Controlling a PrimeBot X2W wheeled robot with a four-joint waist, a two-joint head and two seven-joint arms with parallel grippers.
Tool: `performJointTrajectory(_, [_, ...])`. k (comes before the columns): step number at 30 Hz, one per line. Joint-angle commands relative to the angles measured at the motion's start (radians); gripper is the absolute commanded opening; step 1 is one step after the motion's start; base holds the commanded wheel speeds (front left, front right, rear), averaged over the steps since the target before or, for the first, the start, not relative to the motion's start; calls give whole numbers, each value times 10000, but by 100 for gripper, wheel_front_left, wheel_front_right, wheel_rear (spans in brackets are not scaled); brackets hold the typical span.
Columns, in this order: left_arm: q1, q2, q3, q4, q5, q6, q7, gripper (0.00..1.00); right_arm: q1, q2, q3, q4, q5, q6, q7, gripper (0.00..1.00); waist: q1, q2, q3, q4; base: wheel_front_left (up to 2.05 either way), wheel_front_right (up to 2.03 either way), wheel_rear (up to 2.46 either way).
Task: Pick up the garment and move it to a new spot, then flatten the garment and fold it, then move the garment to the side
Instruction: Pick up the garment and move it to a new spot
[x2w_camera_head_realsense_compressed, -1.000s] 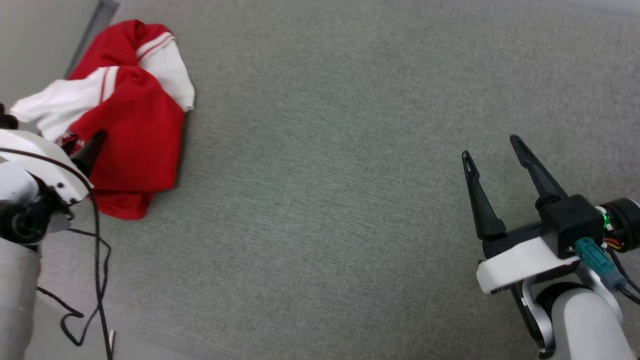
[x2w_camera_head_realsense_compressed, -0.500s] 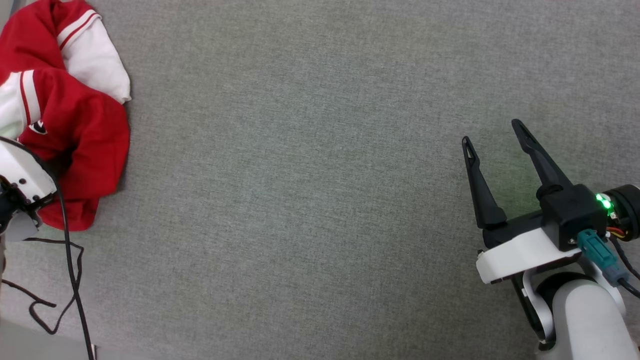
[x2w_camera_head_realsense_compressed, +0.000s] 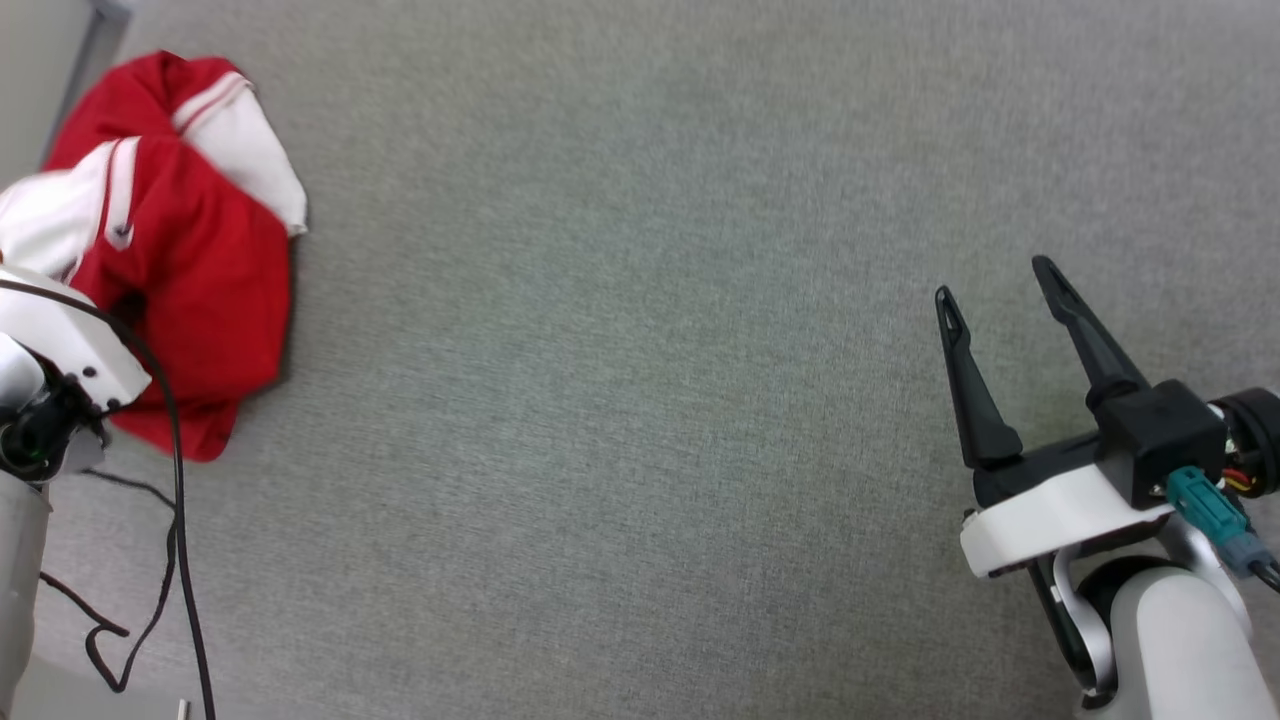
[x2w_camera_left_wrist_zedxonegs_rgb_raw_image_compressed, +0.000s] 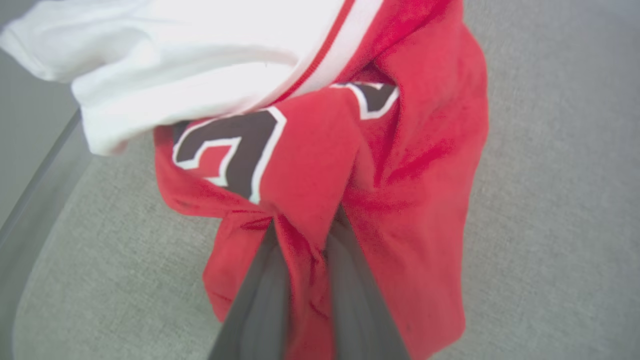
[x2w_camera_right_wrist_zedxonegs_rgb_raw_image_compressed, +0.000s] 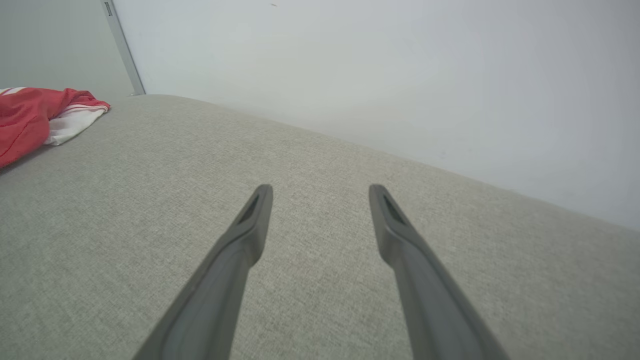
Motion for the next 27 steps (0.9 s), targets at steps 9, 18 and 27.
performJointTrajectory(9, [-69,-98,-427,-147,800,4,-3376,0,636,-13,-171,469,584,-6,-382,100,0,0,-1983,182,0,0,0])
performJointTrajectory(18, [13,-422,-694,-358,1367,341,-4879,0,1252,-11,-504,737,1108,-6,-625,100,0,0,-3029,-224,0,0,0])
performJointTrajectory(27, [399,-923,-1171,-1924,1641,543,-4964,0,1892,-11,-822,880,1426,-6,-780,100,0,0,-3671,-1110,0,0,0])
